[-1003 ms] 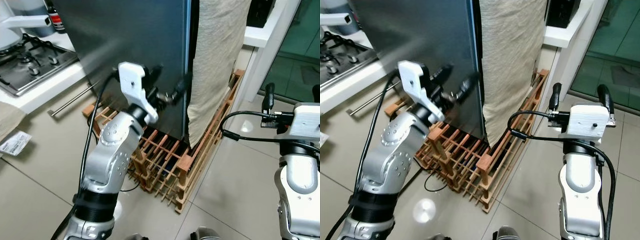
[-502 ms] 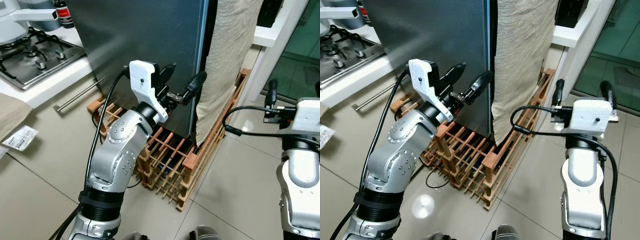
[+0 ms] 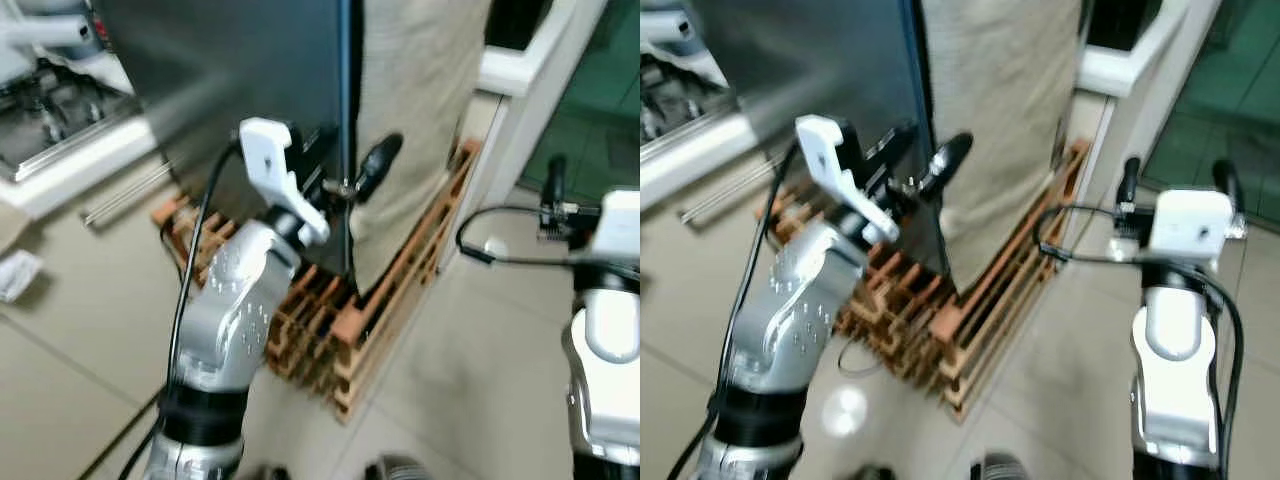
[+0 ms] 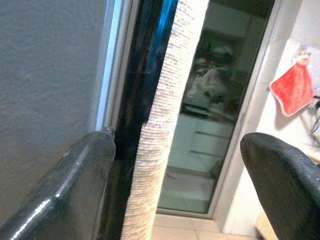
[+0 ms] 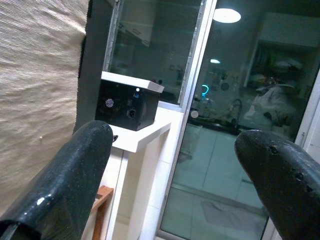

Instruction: Restocking fridge

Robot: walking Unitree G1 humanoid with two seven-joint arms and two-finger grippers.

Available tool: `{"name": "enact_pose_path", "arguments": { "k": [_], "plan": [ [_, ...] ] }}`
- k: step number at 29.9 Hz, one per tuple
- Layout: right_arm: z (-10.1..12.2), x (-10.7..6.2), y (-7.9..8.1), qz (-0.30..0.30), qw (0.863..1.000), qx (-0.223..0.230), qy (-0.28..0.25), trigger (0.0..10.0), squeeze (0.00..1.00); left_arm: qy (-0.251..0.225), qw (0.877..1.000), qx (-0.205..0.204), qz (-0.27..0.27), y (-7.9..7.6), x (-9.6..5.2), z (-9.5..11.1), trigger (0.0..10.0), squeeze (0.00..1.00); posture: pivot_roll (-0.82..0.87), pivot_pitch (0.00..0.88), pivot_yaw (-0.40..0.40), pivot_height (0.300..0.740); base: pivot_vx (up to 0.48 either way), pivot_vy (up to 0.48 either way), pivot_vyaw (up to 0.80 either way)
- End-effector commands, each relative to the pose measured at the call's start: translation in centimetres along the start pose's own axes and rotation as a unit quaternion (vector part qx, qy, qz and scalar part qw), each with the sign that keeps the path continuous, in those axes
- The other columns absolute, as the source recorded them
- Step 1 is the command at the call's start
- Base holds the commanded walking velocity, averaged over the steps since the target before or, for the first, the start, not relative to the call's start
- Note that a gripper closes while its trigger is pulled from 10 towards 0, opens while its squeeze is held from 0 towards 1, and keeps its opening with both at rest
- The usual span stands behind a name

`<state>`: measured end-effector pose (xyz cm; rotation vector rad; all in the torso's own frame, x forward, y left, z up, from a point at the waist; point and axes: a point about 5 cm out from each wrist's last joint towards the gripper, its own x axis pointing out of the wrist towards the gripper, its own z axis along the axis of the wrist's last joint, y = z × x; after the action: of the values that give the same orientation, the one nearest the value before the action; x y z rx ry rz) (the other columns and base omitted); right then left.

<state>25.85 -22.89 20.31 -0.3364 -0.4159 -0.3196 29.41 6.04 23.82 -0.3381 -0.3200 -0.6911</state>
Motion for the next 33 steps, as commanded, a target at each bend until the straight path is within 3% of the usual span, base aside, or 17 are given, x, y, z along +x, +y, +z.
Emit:
{"name": "enact_pose_path", "arguments": {
  "k": [1,8,12,18,28,33],
  "plan": [
    [0.4,0.2,0.4,0.005,1.000,0.015,-0.013,10.0,0.00,0.009,1.000,0.013,0.018,0.8,-0.3,-0.2,10.0,0.00,-0.27,0.052,0.083,0.723,0.000,0.000,0.00],
    [0.2,0.3,0.5,0.004,1.000,0.015,-0.013,10.0,0.00,0.007,1.000,0.011,0.019,0.7,1.2,0.3,10.0,0.00,-0.28,0.037,0.086,0.723,0.000,0.000,0.00],
    [0.1,0.3,0.6,0.007,1.000,0.016,-0.013,10.0,0.00,0.004,1.000,-0.005,-0.008,-0.2,2.6,0.6,10.0,0.00,-0.28,0.035,0.084,0.723,0.000,0.000,0.00],
    [0.0,0.2,0.7,0.006,1.000,0.015,-0.013,10.0,0.00,0.024,0.999,-0.014,-0.031,-1.0,3.5,0.0,10.0,0.00,-0.28,0.030,0.091,0.723,0.000,0.000,0.00],
    [0.1,0.0,0.9,0.002,1.000,0.016,-0.013,10.0,0.00,0.052,0.998,0.022,-0.006,-1.2,4.8,-1.8,10.0,0.00,-0.30,0.039,0.114,0.723,0.000,0.000,0.00],
    [0.1,-0.4,0.6,-0.006,1.000,0.014,-0.011,10.0,0.00,0.054,0.998,-0.027,-0.014,-1.9,5.6,-2.1,10.0,0.00,-0.31,0.046,0.119,0.723,0.000,0.000,0.00]
  ]
}}
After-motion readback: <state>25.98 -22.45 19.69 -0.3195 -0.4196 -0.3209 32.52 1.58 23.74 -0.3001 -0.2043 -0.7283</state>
